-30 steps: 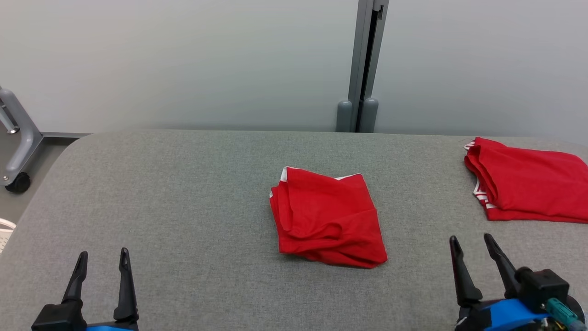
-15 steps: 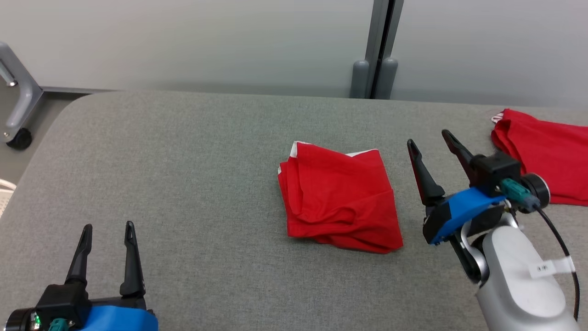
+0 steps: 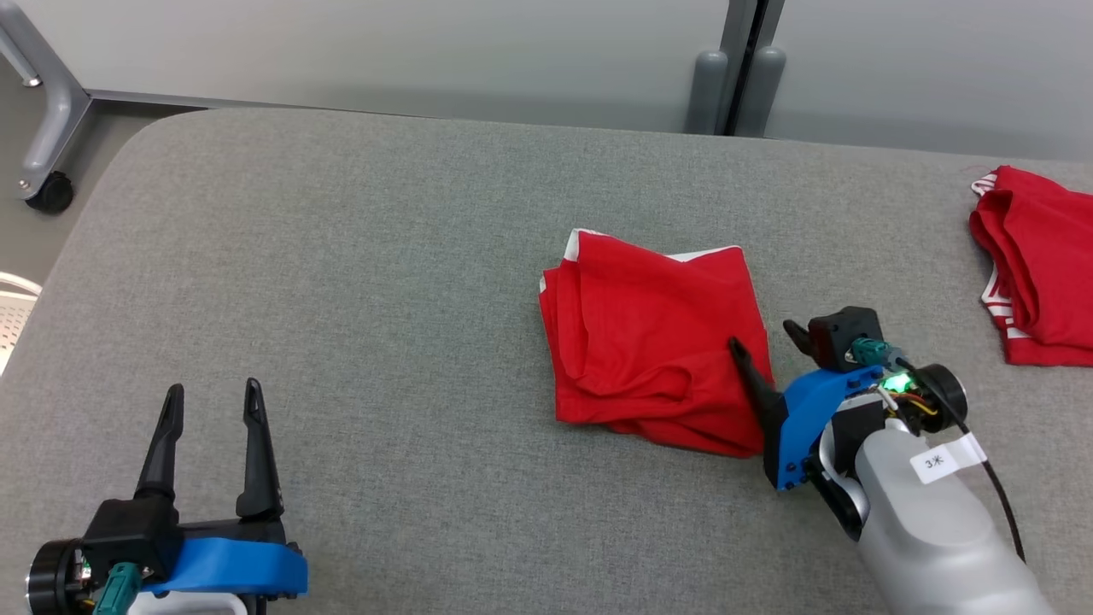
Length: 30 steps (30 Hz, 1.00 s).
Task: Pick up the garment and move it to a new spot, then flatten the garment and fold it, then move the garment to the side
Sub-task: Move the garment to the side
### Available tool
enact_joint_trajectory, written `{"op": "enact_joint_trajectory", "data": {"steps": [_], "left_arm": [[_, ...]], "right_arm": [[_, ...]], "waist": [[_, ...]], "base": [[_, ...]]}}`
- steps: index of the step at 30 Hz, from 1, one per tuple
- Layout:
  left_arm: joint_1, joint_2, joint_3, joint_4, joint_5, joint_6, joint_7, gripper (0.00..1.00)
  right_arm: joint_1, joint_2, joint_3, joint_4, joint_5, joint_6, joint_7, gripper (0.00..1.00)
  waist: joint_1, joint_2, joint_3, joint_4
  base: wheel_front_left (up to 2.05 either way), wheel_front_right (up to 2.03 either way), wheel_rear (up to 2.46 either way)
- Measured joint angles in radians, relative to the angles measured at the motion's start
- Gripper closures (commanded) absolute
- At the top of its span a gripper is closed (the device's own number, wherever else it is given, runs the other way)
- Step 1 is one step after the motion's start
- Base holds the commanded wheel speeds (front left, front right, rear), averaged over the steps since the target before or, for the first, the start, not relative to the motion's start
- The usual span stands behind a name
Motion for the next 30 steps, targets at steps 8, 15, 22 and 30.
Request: {"op": "enact_joint_trajectory", "data": {"steps": [8, 15, 22, 30], "left_arm": [[-0.019, -0.004, -0.014, 0.022, -0.006, 0.004, -0.014, 0.00], [-0.028, -0.007, -0.020, 0.036, -0.012, 0.009, -0.026, 0.00], [-0.031, -0.002, -0.019, 0.029, -0.012, 0.019, -0.035, 0.00], [-0.084, 0.009, -0.022, -0.012, -0.008, 0.025, -0.043, 0.00]], "right_arm": [[-0.023, 0.039, 0.081, 0.162, 0.057, 0.000, -0.013, 0.00], [-0.056, 0.049, 0.141, 0.202, 0.150, 0.000, -0.029, 1.00], [-0.162, -0.034, 0.220, 0.204, 0.160, 0.001, -0.057, 1.00], [-0.352, -0.200, 0.317, 0.153, 0.169, 0.001, -0.053, 1.00]], "waist": [[-0.0001, -0.0001, 0.009, 0.011], [-0.0002, -0.0002, 0.021, 0.022], [-0.0001, -0.0001, 0.047, -0.008], [0.0000, 0.0000, 0.152, -0.082]], "base": [[0.00, 0.00, 0.00], [0.00, 0.00, 0.00], [0.00, 0.00, 0.00], [0.00, 0.00, 0.00]]}}
